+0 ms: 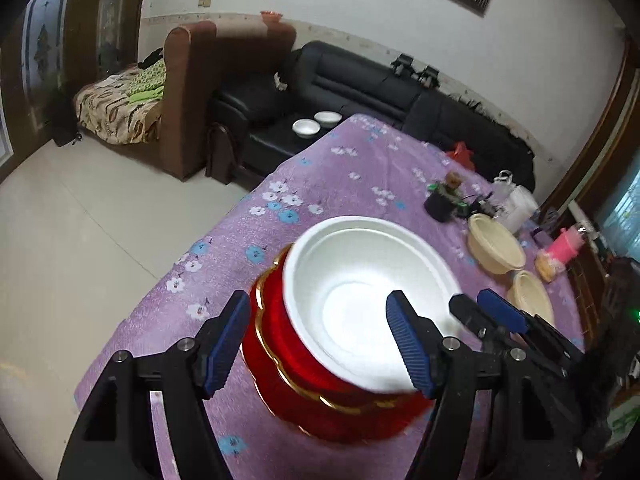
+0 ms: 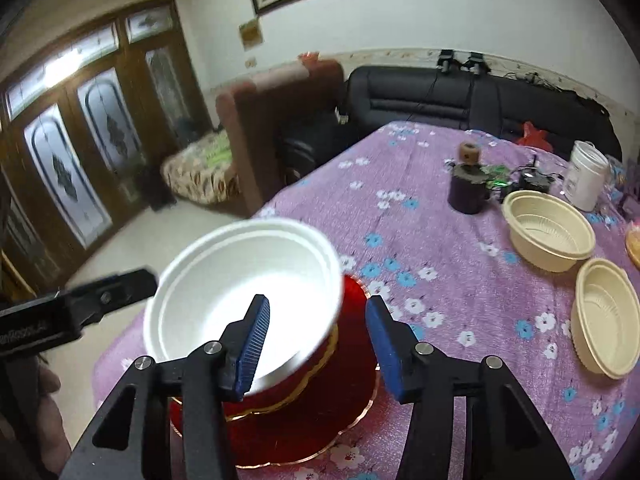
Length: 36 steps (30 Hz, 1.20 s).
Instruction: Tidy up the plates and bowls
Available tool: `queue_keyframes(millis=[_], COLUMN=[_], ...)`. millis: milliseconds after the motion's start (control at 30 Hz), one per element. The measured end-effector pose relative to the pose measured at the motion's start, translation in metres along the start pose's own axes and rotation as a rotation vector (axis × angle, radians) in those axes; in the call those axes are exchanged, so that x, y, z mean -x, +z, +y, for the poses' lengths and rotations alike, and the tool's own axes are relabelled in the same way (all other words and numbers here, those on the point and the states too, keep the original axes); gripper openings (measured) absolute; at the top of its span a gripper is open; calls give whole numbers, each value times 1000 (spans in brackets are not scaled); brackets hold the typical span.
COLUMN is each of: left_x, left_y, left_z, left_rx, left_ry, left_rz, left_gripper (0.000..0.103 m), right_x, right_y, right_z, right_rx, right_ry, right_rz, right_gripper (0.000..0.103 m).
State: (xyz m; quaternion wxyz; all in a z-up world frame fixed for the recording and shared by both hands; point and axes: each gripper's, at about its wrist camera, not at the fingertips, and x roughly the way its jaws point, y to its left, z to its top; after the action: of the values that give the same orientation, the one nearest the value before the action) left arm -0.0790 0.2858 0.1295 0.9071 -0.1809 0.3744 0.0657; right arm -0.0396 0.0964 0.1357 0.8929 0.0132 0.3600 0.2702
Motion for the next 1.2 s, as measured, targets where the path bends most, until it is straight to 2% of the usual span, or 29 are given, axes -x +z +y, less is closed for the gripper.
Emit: queue_keyframes(millis=[100, 233, 367, 500, 667, 767, 900, 1000, 1067, 1100, 1133, 1200], left_x=[22, 32, 21, 8, -12, -19, -21, -26, -30, -31, -33, -36], left_y=[-10, -26, -47, -67, -80, -86, -91, -94, -97, -98, -99, -99], left_z=[-14, -45, -88, -120, -142, -151, -158, -163, -167, -168, -169, -172], left_rx=[-8, -34, -136, -211, -224, -226, -236, -246, -254, -257, -262, -268], left_ry=[-42, -121, -176, -211, -232, -227, -209, -193, -184, -179, -171, -158], left_rz=[-38, -37, 35, 100, 173, 189, 196, 210, 224, 228, 230, 233], left_gripper=[81, 86, 86, 86, 86, 86, 86, 86, 86, 86, 86, 86], right_x=[22, 41, 59, 94, 112, 105, 91, 83, 74, 70, 66, 62], right_y=[-3, -14, -28, -38, -55, -69, -78, -79, -77, -78, -78, -79], right_z=[-21, -61, -124, -198, -268, -297, -312, -312, -310, -306, -305, -298], right_rx=[-53, -116, -239, -376, -504, -570, -610, -626, -621, -611, -603, -571], right_ry=[-4, -52, -129, -227, -343, -361, -346, -297, -271, -255, -245, -227], right_rz=[-40, -34, -13, -54, -46, -17, -6, -31, -43, -45, -44, -49], right_gripper=[59, 61, 61, 60, 60, 60, 60, 59, 51, 41, 35, 29])
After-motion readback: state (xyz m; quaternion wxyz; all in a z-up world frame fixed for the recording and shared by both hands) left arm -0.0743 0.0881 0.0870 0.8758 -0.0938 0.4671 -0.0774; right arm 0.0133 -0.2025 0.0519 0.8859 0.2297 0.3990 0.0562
